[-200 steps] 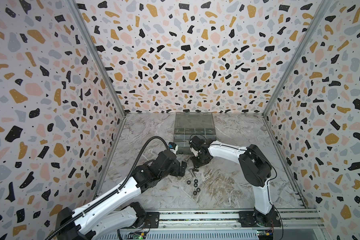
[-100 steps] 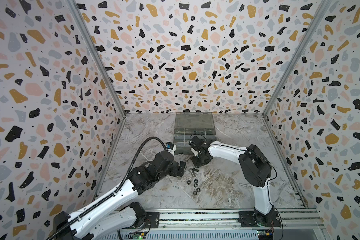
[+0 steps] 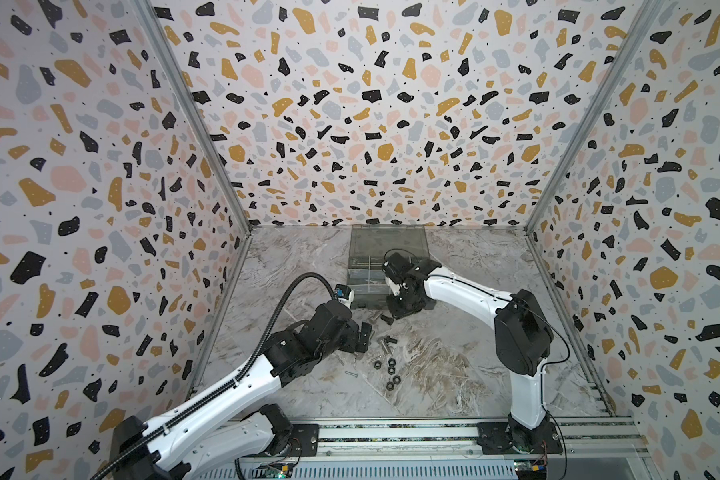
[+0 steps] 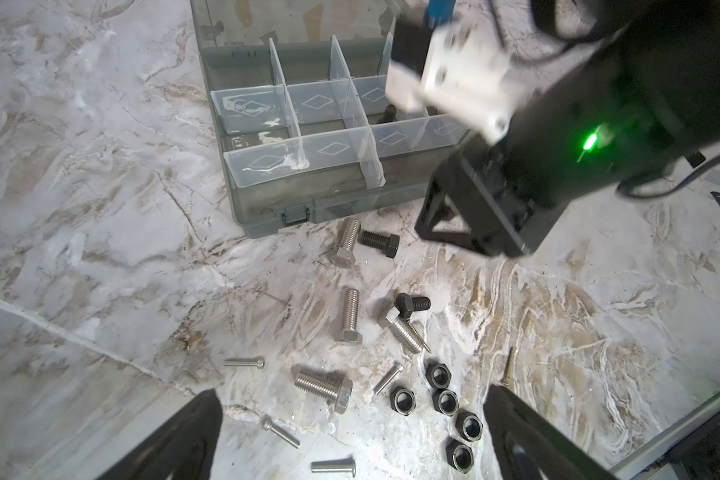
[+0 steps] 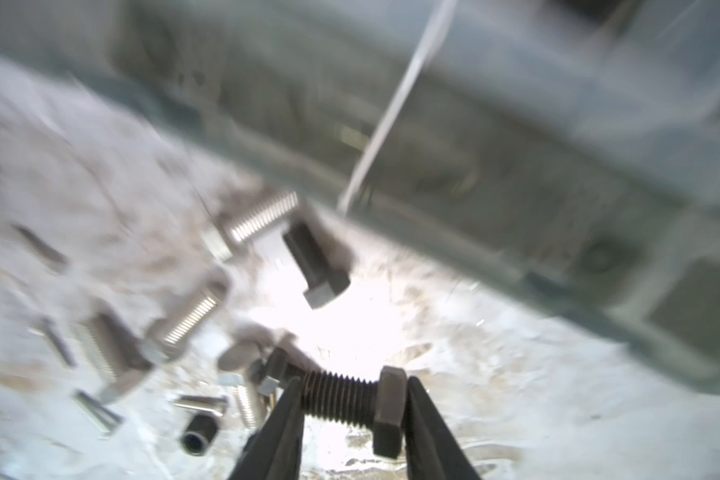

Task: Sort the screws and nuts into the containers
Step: 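Carry the second black bolt over the organizer and release it inside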

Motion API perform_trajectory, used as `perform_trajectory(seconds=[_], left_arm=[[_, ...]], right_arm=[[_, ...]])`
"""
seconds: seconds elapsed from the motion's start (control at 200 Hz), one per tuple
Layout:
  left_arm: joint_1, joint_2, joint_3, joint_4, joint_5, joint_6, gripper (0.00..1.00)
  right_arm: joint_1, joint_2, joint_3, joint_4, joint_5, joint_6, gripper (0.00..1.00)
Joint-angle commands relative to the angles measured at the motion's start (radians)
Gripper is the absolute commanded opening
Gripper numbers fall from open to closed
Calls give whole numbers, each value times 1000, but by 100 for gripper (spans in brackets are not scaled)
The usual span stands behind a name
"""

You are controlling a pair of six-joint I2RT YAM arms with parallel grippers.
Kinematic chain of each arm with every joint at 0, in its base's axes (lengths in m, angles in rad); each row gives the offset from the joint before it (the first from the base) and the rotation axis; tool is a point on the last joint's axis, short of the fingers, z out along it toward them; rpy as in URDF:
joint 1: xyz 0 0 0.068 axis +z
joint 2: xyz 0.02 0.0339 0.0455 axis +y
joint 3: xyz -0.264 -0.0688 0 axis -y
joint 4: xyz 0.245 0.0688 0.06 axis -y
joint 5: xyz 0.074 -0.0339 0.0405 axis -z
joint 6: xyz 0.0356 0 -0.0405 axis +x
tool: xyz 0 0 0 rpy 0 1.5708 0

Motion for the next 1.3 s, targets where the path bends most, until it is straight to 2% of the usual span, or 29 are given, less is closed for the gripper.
perform_trajectory(seconds=[0.0, 0.41, 0.766, 0.826, 0.871, 0.916, 0.976, 1.126, 1.297], left_arm=[[-3, 30, 51, 43, -8, 36, 100], [-4, 183, 167, 58, -15, 123, 100], [5, 263, 221, 48, -16, 154, 100], [7, 269, 222, 48, -15, 157, 100], [11, 274, 226, 47, -13, 158, 100], [12, 278, 226, 45, -12, 159, 100], [16, 281, 227, 43, -14, 160, 100], [22, 278, 223, 46, -14, 158, 100], [24, 254, 187, 48, -7, 148, 100]], right_arm=[[-52, -29, 94, -65, 29, -30, 26], [-149, 180, 340, -71, -3, -76, 26], [-183, 310, 454, -60, -36, -95, 26], [-190, 325, 467, -66, -48, -97, 29], [-196, 331, 474, -69, -60, -105, 38], [-198, 331, 477, -73, -69, -112, 47], [-200, 321, 474, -77, -70, -122, 50], [-197, 244, 440, -102, -66, -132, 50], [-137, 52, 217, -72, -59, -126, 47]])
